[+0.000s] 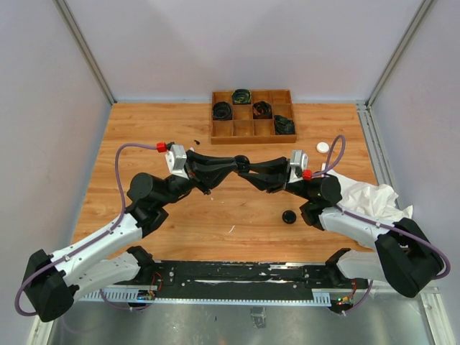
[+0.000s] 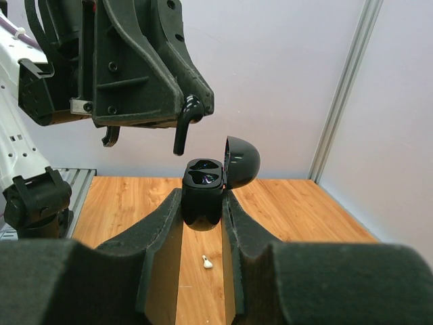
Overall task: Insert the wireless bluetooth earbuds into the charging case
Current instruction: Place the earbud in the charging case.
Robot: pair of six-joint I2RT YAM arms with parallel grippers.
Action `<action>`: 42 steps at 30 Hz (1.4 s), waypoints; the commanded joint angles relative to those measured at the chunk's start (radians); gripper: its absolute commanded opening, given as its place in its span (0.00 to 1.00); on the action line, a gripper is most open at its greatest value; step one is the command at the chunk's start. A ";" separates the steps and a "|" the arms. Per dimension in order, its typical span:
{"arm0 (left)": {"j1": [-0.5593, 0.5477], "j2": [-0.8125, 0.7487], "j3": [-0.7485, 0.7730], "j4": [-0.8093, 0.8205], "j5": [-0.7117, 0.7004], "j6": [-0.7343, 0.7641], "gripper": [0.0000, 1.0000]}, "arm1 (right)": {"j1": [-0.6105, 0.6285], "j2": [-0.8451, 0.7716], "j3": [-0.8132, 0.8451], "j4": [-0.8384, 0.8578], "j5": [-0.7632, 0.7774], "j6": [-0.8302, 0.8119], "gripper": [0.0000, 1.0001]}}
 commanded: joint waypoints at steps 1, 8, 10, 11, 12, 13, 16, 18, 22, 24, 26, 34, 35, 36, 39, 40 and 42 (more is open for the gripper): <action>-0.014 0.006 -0.012 0.045 -0.027 0.033 0.13 | 0.018 -0.020 0.004 0.078 0.019 0.005 0.01; -0.017 0.011 -0.024 0.087 -0.056 0.027 0.13 | 0.020 -0.030 -0.001 0.078 0.017 0.005 0.01; -0.019 0.015 -0.026 0.102 -0.058 0.024 0.12 | 0.021 -0.031 -0.001 0.078 0.016 0.006 0.01; -0.019 0.018 -0.027 0.105 -0.059 0.021 0.12 | 0.021 -0.032 -0.001 0.079 0.016 0.006 0.01; -0.020 0.021 -0.025 0.105 -0.057 0.020 0.13 | 0.021 -0.032 -0.001 0.078 0.016 0.007 0.01; -0.020 0.022 -0.026 0.105 -0.057 0.020 0.13 | 0.022 -0.033 -0.002 0.078 0.016 0.008 0.01; -0.021 0.025 -0.029 0.105 -0.060 0.019 0.12 | 0.022 -0.035 -0.003 0.078 0.017 0.008 0.01; -0.023 0.028 -0.029 0.105 -0.060 0.018 0.13 | 0.022 -0.037 -0.005 0.077 0.018 0.007 0.01; -0.028 0.032 -0.033 0.109 -0.069 0.017 0.12 | 0.023 -0.041 -0.003 0.079 0.018 0.007 0.01; -0.031 0.036 -0.035 0.118 -0.069 0.015 0.12 | 0.023 -0.043 -0.004 0.079 0.019 0.008 0.01; -0.035 0.041 -0.034 0.119 -0.067 0.015 0.12 | 0.024 -0.044 -0.006 0.079 0.021 0.009 0.01; -0.046 0.046 -0.043 0.119 -0.073 0.007 0.12 | 0.024 -0.049 -0.009 0.079 0.039 0.004 0.01; -0.047 0.047 -0.043 0.119 -0.073 0.005 0.12 | 0.025 -0.049 -0.010 0.079 0.041 0.002 0.01; -0.049 0.048 -0.045 0.119 -0.075 0.005 0.12 | 0.024 -0.050 -0.011 0.079 0.044 0.001 0.01; -0.054 0.048 -0.050 0.119 -0.082 0.004 0.13 | 0.024 -0.053 -0.013 0.079 0.047 -0.001 0.01; -0.054 0.048 -0.052 0.119 -0.086 0.003 0.15 | 0.025 -0.053 -0.013 0.080 0.048 -0.001 0.01; -0.054 0.044 -0.057 0.119 -0.093 0.002 0.19 | 0.025 -0.054 -0.015 0.079 0.048 -0.003 0.01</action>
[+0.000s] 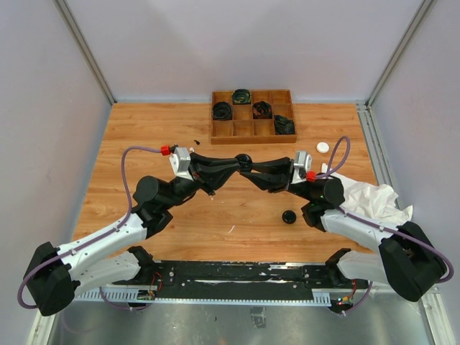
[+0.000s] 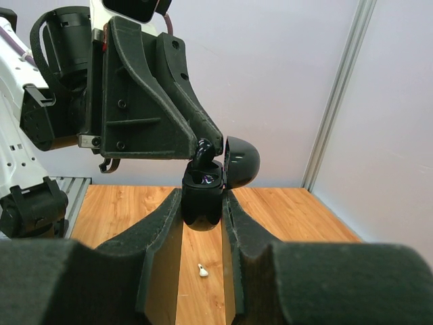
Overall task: Insert the wireless bluetooth earbuds into the charging case
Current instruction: Place the earbud in the charging case.
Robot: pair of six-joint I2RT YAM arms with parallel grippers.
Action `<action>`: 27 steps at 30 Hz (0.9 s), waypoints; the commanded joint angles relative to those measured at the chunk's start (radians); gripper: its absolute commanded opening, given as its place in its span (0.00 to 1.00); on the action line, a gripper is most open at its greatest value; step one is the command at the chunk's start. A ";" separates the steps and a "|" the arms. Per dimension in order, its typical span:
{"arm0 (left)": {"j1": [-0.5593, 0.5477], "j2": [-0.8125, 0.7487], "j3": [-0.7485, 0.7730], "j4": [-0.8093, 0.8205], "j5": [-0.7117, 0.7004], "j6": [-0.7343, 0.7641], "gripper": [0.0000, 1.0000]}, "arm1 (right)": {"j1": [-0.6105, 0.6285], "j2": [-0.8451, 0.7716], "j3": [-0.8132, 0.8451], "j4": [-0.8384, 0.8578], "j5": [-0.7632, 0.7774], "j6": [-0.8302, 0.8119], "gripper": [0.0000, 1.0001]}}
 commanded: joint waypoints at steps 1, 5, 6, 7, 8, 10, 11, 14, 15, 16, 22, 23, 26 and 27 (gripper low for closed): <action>-0.014 -0.006 -0.014 0.029 -0.017 -0.005 0.21 | 0.024 -0.023 -0.012 0.073 0.025 -0.005 0.01; -0.014 -0.021 -0.018 0.028 -0.036 -0.016 0.34 | 0.024 -0.025 -0.016 0.072 0.026 -0.006 0.01; -0.014 -0.026 -0.018 0.027 -0.038 -0.019 0.38 | 0.024 -0.024 -0.018 0.072 0.027 -0.008 0.01; -0.014 -0.033 -0.018 0.025 -0.040 -0.026 0.42 | 0.024 -0.024 -0.020 0.072 0.029 -0.011 0.01; -0.014 -0.043 -0.015 0.013 -0.047 -0.032 0.47 | 0.024 -0.025 -0.026 0.072 0.031 -0.013 0.01; -0.014 -0.058 -0.002 -0.031 -0.062 -0.036 0.55 | 0.024 -0.024 -0.034 0.072 0.041 -0.022 0.01; -0.014 -0.066 0.007 -0.062 -0.072 -0.036 0.59 | 0.024 -0.023 -0.041 0.072 0.047 -0.024 0.01; -0.014 -0.087 0.039 -0.171 -0.098 -0.031 0.65 | 0.023 -0.023 -0.054 0.071 0.060 -0.036 0.01; -0.014 -0.091 0.047 -0.207 -0.111 -0.029 0.67 | 0.023 -0.023 -0.059 0.070 0.064 -0.040 0.01; -0.013 -0.095 0.054 -0.239 -0.122 -0.029 0.69 | 0.024 -0.023 -0.063 0.070 0.066 -0.045 0.02; 0.011 -0.072 0.102 -0.436 -0.204 -0.025 0.71 | 0.023 -0.025 -0.101 0.067 0.086 -0.083 0.02; 0.024 -0.063 0.103 -0.451 -0.206 -0.036 0.71 | 0.023 -0.025 -0.111 0.066 0.087 -0.095 0.02; 0.081 -0.033 0.107 -0.487 -0.206 -0.072 0.72 | 0.022 -0.028 -0.135 0.057 0.100 -0.130 0.02; 0.098 -0.020 0.109 -0.498 -0.203 -0.079 0.72 | 0.022 -0.029 -0.143 0.055 0.105 -0.141 0.02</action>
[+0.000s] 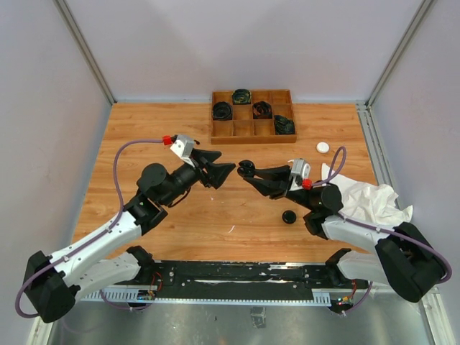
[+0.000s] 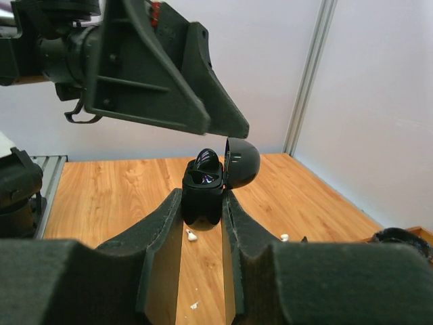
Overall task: Insert the wireless bluetooth earbuds into the charging case
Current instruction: Place the earbud in the charging case, then move the earbud to the center of the board.
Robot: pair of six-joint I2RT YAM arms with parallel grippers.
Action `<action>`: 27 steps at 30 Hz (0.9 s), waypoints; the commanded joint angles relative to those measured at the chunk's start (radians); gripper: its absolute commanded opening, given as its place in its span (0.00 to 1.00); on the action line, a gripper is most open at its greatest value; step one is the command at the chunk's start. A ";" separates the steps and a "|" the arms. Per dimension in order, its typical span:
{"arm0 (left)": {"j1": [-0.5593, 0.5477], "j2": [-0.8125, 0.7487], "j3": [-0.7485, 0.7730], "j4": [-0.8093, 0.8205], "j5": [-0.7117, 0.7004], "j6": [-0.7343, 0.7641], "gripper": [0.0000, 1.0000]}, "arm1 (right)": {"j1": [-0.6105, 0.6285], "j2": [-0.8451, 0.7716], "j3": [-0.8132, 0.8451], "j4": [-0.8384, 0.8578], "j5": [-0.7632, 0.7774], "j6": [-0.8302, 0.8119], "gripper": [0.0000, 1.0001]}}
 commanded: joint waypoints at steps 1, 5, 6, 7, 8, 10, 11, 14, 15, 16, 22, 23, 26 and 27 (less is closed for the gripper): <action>0.074 0.048 0.035 -0.113 -0.033 -0.043 0.72 | 0.022 -0.023 -0.037 0.054 0.035 -0.081 0.02; 0.142 0.115 0.067 -0.176 -0.068 -0.063 0.72 | 0.022 -0.029 -0.063 0.028 0.045 -0.128 0.02; 0.162 0.135 0.077 -0.191 -0.074 -0.065 0.73 | 0.022 -0.030 -0.068 0.018 0.046 -0.141 0.02; 0.179 0.158 0.090 -0.207 -0.087 -0.065 0.73 | 0.022 -0.031 -0.075 0.007 0.048 -0.153 0.02; 0.195 0.184 0.103 -0.221 -0.101 -0.064 0.73 | 0.023 -0.036 -0.080 -0.003 0.050 -0.164 0.02; 0.232 0.247 0.134 -0.250 -0.124 -0.062 0.72 | 0.023 -0.044 -0.092 -0.016 0.061 -0.183 0.02; 0.254 0.280 0.154 -0.267 -0.131 -0.061 0.72 | 0.022 -0.048 -0.099 -0.022 0.067 -0.193 0.02; 0.310 0.394 0.218 -0.300 -0.149 -0.038 0.70 | 0.020 -0.063 -0.113 -0.050 0.087 -0.223 0.03; 0.325 0.432 0.242 -0.307 -0.152 -0.031 0.70 | 0.021 -0.067 -0.114 -0.063 0.093 -0.234 0.03; 0.342 0.472 0.269 -0.318 -0.149 -0.028 0.70 | 0.020 -0.072 -0.115 -0.076 0.096 -0.247 0.03; 0.417 0.709 0.431 -0.371 -0.183 -0.017 0.66 | 0.019 -0.078 -0.115 -0.126 0.117 -0.284 0.03; 0.427 0.747 0.457 -0.376 -0.188 -0.015 0.65 | 0.018 -0.075 -0.115 -0.127 0.120 -0.286 0.03; 0.450 0.859 0.548 -0.407 -0.194 -0.008 0.59 | 0.016 -0.073 -0.117 -0.129 0.121 -0.288 0.03; 0.457 0.894 0.577 -0.420 -0.198 -0.004 0.57 | 0.015 -0.071 -0.116 -0.132 0.123 -0.290 0.03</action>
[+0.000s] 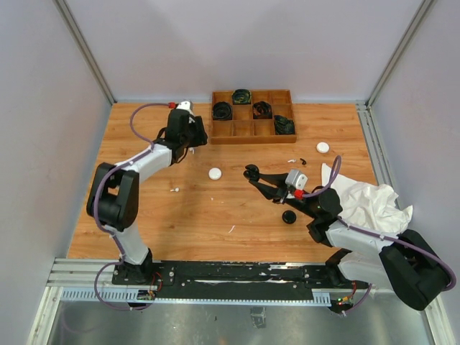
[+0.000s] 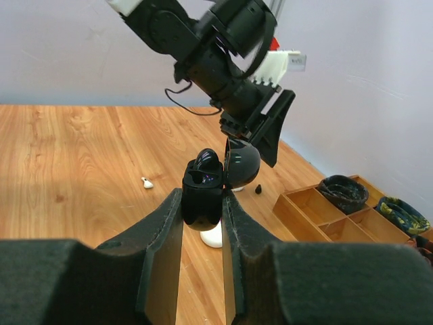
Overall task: Insert the wireless bluetooth earbuds into the charging case
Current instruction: Move the earbud to the center of the board.
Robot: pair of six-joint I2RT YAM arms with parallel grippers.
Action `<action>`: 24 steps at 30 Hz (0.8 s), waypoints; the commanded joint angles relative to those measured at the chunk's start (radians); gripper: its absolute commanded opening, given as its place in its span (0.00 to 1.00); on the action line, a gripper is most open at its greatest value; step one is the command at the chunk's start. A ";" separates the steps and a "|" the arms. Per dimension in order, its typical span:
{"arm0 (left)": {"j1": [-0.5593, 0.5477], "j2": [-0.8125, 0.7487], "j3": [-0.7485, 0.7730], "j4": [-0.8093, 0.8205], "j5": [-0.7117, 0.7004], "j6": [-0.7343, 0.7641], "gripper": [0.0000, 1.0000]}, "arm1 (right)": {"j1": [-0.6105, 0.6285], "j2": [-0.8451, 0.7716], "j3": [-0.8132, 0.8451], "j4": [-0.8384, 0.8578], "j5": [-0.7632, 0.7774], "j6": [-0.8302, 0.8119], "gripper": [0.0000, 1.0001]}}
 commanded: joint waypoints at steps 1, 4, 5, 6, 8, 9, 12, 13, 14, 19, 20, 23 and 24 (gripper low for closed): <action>0.032 0.150 0.135 -0.061 -0.035 0.031 0.55 | 0.013 -0.004 -0.010 0.007 0.022 -0.040 0.03; 0.044 0.243 0.236 -0.101 -0.050 0.047 0.50 | 0.010 0.002 -0.010 0.006 0.025 -0.044 0.03; 0.046 0.269 0.263 -0.119 -0.062 0.053 0.49 | 0.008 0.004 -0.010 0.006 0.025 -0.043 0.03; 0.049 0.290 0.282 -0.130 -0.075 0.055 0.48 | 0.007 0.003 -0.010 0.006 0.025 -0.043 0.03; 0.053 0.320 0.304 -0.146 -0.100 0.055 0.47 | 0.007 0.002 -0.010 0.006 0.024 -0.042 0.03; 0.056 0.333 0.310 -0.146 -0.108 0.052 0.46 | 0.006 0.004 -0.010 0.006 0.023 -0.042 0.03; 0.058 0.370 0.321 -0.146 -0.114 0.050 0.45 | 0.007 0.008 -0.010 0.006 0.021 -0.042 0.03; 0.058 0.381 0.324 -0.144 -0.112 0.051 0.45 | 0.007 0.007 -0.010 0.006 0.019 -0.042 0.03; 0.058 0.391 0.330 -0.144 -0.110 0.051 0.44 | 0.008 0.007 -0.010 0.006 0.017 -0.040 0.03; 0.059 0.436 0.359 -0.144 -0.101 0.049 0.43 | 0.008 0.015 -0.007 0.004 0.012 -0.041 0.03; 0.058 0.445 0.366 -0.147 -0.102 0.052 0.42 | 0.007 0.015 -0.008 0.003 0.011 -0.041 0.03; 0.059 0.467 0.384 -0.165 -0.106 0.058 0.40 | 0.007 0.015 -0.007 0.003 0.008 -0.040 0.03; 0.058 0.471 0.383 -0.166 -0.111 0.060 0.39 | 0.006 0.012 -0.007 0.002 0.008 -0.041 0.03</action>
